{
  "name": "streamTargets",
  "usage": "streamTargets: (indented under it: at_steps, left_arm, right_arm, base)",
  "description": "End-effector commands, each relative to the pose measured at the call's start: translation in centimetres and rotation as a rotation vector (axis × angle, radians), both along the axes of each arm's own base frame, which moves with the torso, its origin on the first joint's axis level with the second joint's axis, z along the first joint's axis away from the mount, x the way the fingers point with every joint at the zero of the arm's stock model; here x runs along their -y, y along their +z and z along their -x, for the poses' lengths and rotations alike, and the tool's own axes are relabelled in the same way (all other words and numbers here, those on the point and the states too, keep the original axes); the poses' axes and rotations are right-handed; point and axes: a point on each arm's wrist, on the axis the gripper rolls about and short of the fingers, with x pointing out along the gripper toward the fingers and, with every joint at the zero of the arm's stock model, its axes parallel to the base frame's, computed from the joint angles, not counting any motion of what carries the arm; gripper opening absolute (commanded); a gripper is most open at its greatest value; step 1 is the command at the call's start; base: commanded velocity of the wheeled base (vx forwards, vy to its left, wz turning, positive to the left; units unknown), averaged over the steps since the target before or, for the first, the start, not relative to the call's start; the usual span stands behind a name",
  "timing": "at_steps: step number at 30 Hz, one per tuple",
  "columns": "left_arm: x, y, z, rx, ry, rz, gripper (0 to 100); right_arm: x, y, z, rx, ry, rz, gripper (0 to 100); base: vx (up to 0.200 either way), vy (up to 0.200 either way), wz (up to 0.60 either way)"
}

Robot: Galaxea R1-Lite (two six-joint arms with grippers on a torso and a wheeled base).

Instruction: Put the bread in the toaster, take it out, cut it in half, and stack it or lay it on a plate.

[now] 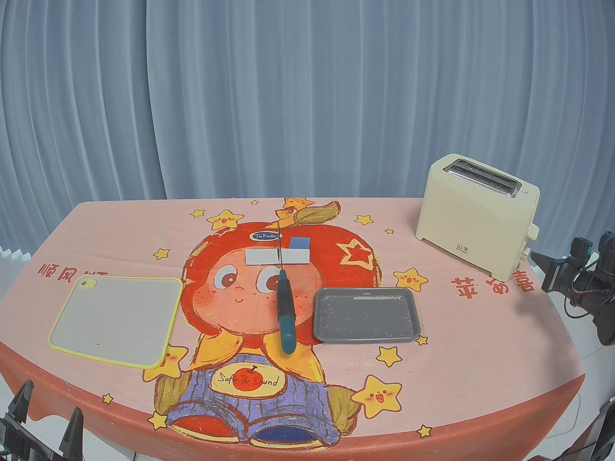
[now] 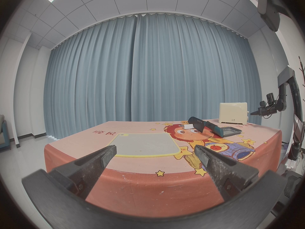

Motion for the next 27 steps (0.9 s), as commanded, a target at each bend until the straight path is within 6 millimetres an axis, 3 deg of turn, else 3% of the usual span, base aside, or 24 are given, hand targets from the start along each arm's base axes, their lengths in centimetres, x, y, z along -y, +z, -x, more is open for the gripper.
streamTargets:
  at_steps: [1,27]
  left_arm:
    - [0.0,-0.5,-0.1,-0.019,0.0,0.0,100]
    - [0.0,-0.5,-0.1,-0.017,0.0,0.0,100]
  right_arm:
    - [0.2,-0.8,-0.9,-0.025,0.0,-0.012,0]
    - [0.5,-0.6,-3.0,-0.014,-0.051,-0.12,0]
  base:
    - [0.0,0.0,0.0]
    - [0.0,0.0,0.0]
